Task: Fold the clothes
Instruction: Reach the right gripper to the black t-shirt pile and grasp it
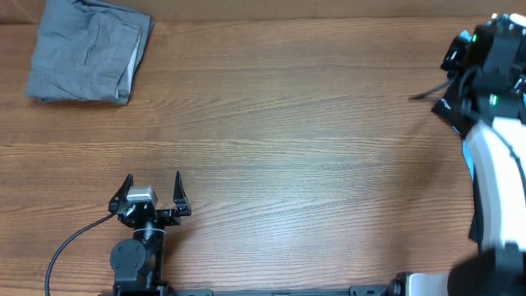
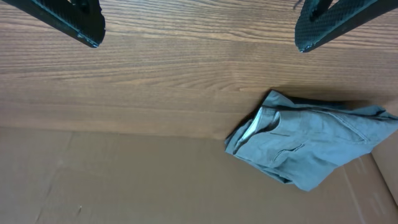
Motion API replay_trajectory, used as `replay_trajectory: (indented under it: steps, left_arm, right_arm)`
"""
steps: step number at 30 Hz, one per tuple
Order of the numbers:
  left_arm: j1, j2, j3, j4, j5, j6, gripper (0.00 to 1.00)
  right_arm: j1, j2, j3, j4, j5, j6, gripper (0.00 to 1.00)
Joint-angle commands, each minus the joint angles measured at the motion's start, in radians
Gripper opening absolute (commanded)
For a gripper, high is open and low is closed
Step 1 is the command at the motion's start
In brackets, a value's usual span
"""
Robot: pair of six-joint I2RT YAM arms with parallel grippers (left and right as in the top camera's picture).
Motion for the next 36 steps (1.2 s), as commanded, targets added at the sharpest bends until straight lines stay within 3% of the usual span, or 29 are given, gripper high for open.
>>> replay_trajectory:
  steps: [1,6,16,32,34,36]
  left_arm:
    - [0.002,-0.009,-0.003,0.003,-0.009,0.023,1.0]
    - [0.002,-0.009,-0.003,0.003,-0.009,0.023,1.0]
    - [0.002,-0.009,-0.003,0.003,-0.009,0.023,1.0]
    - [0.002,-0.009,-0.003,0.003,-0.009,0.023,1.0]
    - [0.002,-0.009,-0.003,0.003,-0.009,0.023,1.0]
    - [0.002,-0.009,-0.003,0.003,-0.009,0.023,1.0]
  right_arm:
    - [-0.024,0.102,0.079,-0.01,0.031,-0.006,1.0]
    - [-0.026,0.219,0.077,-0.007,-0.069,-0.029,1.0]
    - [-0.059,0.454,0.077,-0.011,-0.076,-0.044,1.0]
    - [-0.103,0.593,0.077,0.038,-0.176,-0.03,0.99]
    - [-0.108,0.605,0.077,0.042,-0.177,-0.028,0.92]
    - [-0.111,0.612,0.077,0.042,-0.176,-0.024,0.76]
